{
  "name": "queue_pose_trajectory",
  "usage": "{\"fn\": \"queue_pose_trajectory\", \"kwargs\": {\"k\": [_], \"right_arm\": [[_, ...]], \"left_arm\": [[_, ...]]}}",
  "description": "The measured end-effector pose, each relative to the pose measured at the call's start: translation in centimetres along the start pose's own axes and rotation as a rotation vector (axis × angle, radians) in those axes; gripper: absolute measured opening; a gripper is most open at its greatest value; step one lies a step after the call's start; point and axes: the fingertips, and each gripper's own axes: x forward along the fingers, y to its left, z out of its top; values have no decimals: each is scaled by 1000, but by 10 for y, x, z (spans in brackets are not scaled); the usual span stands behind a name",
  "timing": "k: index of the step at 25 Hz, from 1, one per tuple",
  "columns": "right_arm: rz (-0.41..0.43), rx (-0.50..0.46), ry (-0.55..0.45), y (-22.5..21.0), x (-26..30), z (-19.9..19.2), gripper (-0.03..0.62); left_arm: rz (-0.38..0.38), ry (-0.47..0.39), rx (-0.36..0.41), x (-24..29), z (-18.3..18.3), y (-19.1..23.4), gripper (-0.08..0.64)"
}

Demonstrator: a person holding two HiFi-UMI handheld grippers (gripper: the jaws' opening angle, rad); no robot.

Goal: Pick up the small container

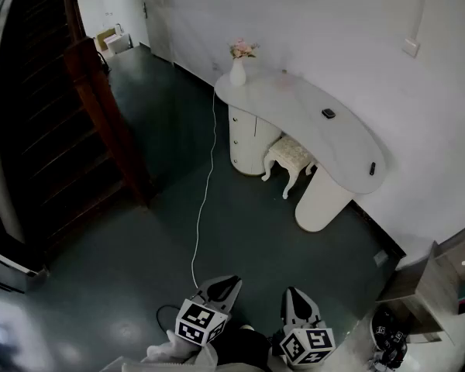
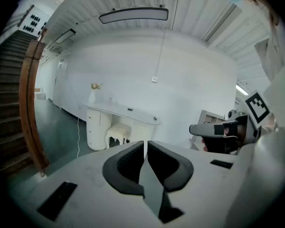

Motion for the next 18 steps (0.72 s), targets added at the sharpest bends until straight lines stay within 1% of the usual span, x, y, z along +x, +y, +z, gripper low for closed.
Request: {"fn": "queue_pose_trajectory", "kwargs": {"k": [5,10,13,15,18], "right_arm": [[15,-26,-11,12,-11,1,49],[33,1,-71,29,-15,12,49],[21,-9,-56,34,-19,3,49],[5,8,-41,31,-22,-5,49],[-1,26,-39,30,-30,-10,49]], "left_arm": [[28,-24,-13,-24,-4,-3,32],[70,-83,-34,-46,6,6,32],[115,-114,-37,-60,8,13,33],[138,-134,-61,-66,5,15,32],[139,-144,-104,-74,-2,11,33]]}}
